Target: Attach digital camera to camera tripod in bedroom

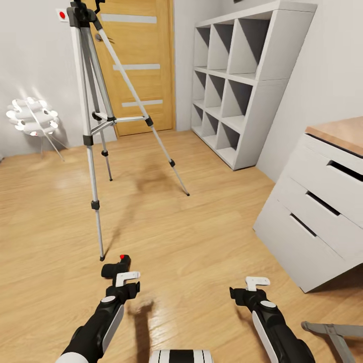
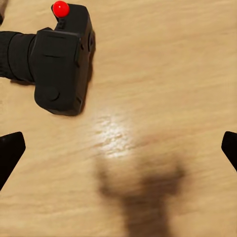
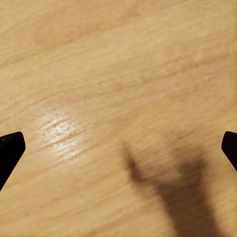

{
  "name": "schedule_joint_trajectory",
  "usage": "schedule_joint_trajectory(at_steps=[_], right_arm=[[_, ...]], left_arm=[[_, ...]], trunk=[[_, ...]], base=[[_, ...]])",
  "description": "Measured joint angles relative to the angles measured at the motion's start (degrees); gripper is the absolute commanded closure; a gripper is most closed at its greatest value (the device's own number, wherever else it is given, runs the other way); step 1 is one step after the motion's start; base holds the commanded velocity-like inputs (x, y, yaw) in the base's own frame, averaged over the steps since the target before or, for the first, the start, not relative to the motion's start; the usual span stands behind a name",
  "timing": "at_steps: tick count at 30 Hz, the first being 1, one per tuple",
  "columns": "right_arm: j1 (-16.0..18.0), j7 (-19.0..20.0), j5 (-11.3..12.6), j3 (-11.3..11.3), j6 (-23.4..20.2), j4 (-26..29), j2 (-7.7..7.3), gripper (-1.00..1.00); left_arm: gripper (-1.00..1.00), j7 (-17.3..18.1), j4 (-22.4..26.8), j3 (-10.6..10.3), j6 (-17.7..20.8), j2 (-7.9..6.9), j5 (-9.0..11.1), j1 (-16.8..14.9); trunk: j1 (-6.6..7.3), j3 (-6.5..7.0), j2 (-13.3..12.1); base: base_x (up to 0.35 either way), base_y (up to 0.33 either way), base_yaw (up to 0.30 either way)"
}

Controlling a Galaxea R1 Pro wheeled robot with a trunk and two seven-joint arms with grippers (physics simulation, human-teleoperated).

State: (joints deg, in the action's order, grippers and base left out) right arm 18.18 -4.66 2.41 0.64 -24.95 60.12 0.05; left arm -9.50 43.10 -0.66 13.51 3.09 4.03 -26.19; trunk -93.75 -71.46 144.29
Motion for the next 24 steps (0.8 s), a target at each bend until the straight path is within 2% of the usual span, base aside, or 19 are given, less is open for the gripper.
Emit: schedule_joint_trajectory(at_steps=[18,24], right_arm=[[0.0,-0.06,-0.05,-0.14,0.01,-2.89,-0.12,-1.0],[0.0,-0.06,-0.09,-0.13,0.26,-3.22,-0.12,-1.0]], left_arm=[[-1.0,-0.05,-0.09,0.15,0.02,-0.42,0.1,0.0],[-1.0,-0.12,-0.13,0.18,0.07,-0.45,0.11,0.0]], trunk=[[0.0,0.0,0.0],[0.02,0.0,0.0]], base=[[0.002,0.0,0.0],[0.121,0.0,0.0]])
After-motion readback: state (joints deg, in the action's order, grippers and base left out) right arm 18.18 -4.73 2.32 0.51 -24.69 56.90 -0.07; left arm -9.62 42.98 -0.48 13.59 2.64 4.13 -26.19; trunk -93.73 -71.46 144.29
